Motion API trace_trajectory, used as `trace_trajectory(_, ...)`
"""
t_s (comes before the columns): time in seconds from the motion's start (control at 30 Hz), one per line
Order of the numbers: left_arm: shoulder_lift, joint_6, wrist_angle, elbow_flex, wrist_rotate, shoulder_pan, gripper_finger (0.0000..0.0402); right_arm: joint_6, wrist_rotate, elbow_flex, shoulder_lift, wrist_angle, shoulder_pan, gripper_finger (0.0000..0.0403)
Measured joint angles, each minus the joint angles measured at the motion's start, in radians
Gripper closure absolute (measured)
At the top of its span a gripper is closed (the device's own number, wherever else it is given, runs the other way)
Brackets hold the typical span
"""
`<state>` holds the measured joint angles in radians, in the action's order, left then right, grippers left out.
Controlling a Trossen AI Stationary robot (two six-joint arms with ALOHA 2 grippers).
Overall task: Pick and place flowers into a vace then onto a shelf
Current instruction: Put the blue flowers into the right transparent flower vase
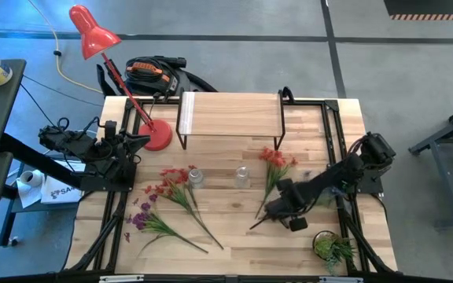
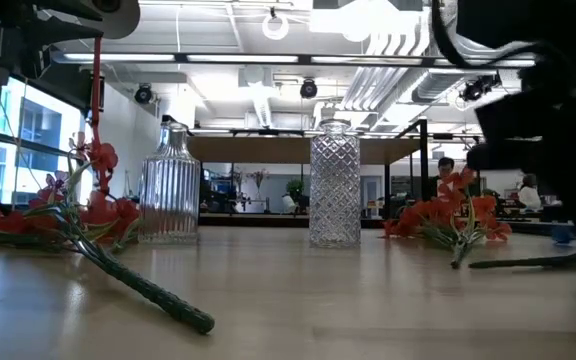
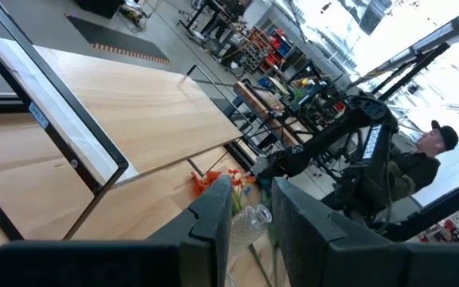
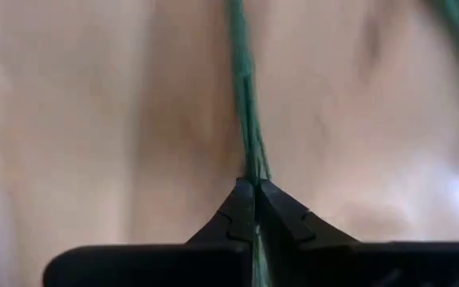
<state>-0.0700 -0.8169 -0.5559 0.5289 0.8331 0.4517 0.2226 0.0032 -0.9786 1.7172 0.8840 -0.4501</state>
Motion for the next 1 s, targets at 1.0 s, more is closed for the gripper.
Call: trace_trajectory(1.0,0.000,0.000,0.000,0.000,0.010,0.000,0.0275,0.561,-0.007,-0.418,-0.008,-0.210,0.129,0.0402)
